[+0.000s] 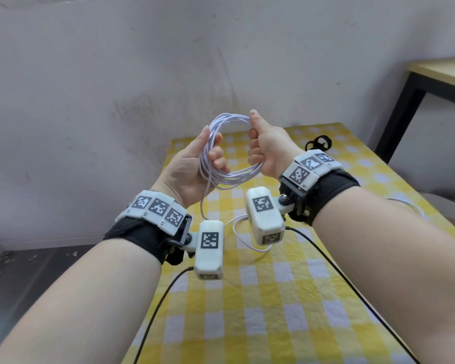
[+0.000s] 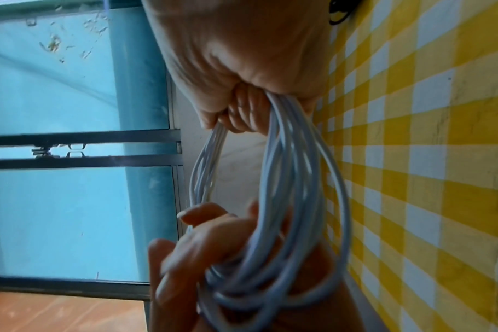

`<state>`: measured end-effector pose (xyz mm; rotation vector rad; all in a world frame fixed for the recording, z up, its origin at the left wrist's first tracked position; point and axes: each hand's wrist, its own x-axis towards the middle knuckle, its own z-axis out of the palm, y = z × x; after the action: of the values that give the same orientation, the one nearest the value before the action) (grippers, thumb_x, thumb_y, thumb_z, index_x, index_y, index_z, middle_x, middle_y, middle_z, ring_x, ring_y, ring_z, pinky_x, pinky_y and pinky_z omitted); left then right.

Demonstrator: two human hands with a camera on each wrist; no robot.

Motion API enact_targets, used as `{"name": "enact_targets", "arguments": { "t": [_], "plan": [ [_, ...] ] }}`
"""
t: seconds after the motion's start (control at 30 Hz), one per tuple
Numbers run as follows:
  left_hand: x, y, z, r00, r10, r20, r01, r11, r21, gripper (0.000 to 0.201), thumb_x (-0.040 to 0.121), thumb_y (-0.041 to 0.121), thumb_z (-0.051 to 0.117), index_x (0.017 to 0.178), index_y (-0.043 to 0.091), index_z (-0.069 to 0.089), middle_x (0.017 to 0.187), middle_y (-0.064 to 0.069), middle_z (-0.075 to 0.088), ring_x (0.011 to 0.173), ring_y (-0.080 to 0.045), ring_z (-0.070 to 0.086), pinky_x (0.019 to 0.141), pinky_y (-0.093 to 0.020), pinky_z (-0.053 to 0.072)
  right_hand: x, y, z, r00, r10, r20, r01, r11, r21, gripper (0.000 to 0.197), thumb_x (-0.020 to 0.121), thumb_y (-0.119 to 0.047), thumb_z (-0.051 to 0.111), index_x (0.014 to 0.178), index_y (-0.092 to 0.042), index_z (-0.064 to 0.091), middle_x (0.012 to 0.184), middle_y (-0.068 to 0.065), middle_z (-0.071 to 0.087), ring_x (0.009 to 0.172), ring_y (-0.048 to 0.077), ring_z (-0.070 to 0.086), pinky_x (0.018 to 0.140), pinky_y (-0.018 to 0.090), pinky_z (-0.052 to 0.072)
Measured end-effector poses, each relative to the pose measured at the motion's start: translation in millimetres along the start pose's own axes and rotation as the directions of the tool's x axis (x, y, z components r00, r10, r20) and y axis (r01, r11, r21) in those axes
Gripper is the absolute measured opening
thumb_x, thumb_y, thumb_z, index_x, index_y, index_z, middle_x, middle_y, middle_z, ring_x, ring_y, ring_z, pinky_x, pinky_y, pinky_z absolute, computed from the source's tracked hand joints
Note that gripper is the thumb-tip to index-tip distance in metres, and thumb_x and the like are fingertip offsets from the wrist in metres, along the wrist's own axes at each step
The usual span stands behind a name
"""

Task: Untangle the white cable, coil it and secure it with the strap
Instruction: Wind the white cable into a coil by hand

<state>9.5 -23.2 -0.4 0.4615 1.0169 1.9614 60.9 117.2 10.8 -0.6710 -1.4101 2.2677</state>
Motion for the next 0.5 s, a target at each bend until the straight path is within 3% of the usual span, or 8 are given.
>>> {"name": "enact_targets", "arguments": {
  "t": [0.1, 0.17, 0.23, 0.33, 0.4, 0.5],
  "plan": [
    [-2.0, -2.9, -0.3, 0.999, 0.035, 0.019, -0.036, 0.997, 0.066, 0.027, 0.094, 0.038, 0.042, 0.082, 0.016, 0.052, 0.051, 0.007, 0.051, 0.056, -0.012, 0.058, 0.077, -0.027, 0.047, 2.5, 0.2, -2.3, 0.998, 0.016, -0.057, -0.011, 0.995, 0.103, 0.045, 0.094, -0.045, 0.050, 0.062, -0.017, 0.036, 0.039, -0.009, 0.021, 0.031, 0.007, 0.012, 0.031, 0.016, 0.012],
    [-0.5, -4.1, 1.7, 0.998, 0.062, -0.010, -0.061, 0.997, 0.053, 0.033, 0.098, 0.038, 0.036, 0.078, 0.015, 0.049, 0.048, 0.006, 0.045, 0.049, -0.012, 0.053, 0.079, -0.030, 0.049, 3.2, 2.0, -2.3, 0.997, 0.032, -0.068, -0.023, 0.990, 0.137, 0.045, 0.094, -0.047, 0.050, 0.063, -0.016, 0.037, 0.043, -0.008, 0.020, 0.031, 0.007, 0.012, 0.031, 0.016, 0.013],
    [2.6, -4.5, 4.7, 0.993, 0.096, -0.071, -0.095, 0.995, 0.014, 0.039, 0.099, 0.041, 0.033, 0.073, 0.015, 0.045, 0.043, 0.008, 0.033, 0.038, -0.009, 0.037, 0.063, -0.026, 0.053, 2.5, 4.6, -0.8, 0.998, 0.048, -0.039, -0.042, 0.988, 0.148, 0.046, 0.093, -0.048, 0.051, 0.064, -0.016, 0.036, 0.049, -0.006, 0.019, 0.031, 0.007, 0.013, 0.031, 0.016, 0.014],
    [5.0, 0.7, 5.3, 0.976, 0.107, -0.187, -0.116, 0.993, -0.037, 0.046, 0.099, 0.047, 0.032, 0.065, 0.017, 0.040, 0.038, 0.009, 0.022, 0.030, -0.007, 0.021, 0.037, -0.017, 0.032, -0.7, 9.0, 0.9, 0.994, 0.090, 0.068, -0.096, 0.991, 0.098, 0.045, 0.089, -0.050, 0.055, 0.064, -0.017, 0.038, 0.048, -0.005, 0.025, 0.031, 0.007, 0.022, 0.034, 0.016, 0.029],
    [4.9, 6.4, 2.6, 0.969, 0.076, -0.235, -0.086, 0.996, -0.031, 0.049, 0.099, 0.050, 0.030, 0.061, 0.019, 0.036, 0.036, 0.009, 0.019, 0.028, -0.008, 0.017, 0.033, -0.016, 0.020, -2.7, 11.5, -0.3, 0.985, 0.119, 0.126, -0.120, 0.993, 0.003, 0.045, 0.089, -0.047, 0.057, 0.061, -0.017, 0.040, 0.043, -0.005, 0.033, 0.032, 0.009, 0.034, 0.045, 0.022, 0.043],
    [4.0, 13.6, -3.2, 0.963, 0.031, -0.267, -0.021, 0.999, 0.040, 0.050, 0.098, 0.051, 0.029, 0.059, 0.019, 0.034, 0.035, 0.008, 0.018, 0.027, -0.008, 0.015, 0.034, -0.014, 0.014, -6.1, 10.7, -3.6, 0.977, 0.136, 0.162, -0.113, 0.983, -0.141, 0.038, 0.092, -0.036, 0.058, 0.064, -0.015, 0.046, 0.049, -0.002, 0.043, 0.040, 0.012, 0.046, 0.057, 0.027, 0.050]
  ]
}}
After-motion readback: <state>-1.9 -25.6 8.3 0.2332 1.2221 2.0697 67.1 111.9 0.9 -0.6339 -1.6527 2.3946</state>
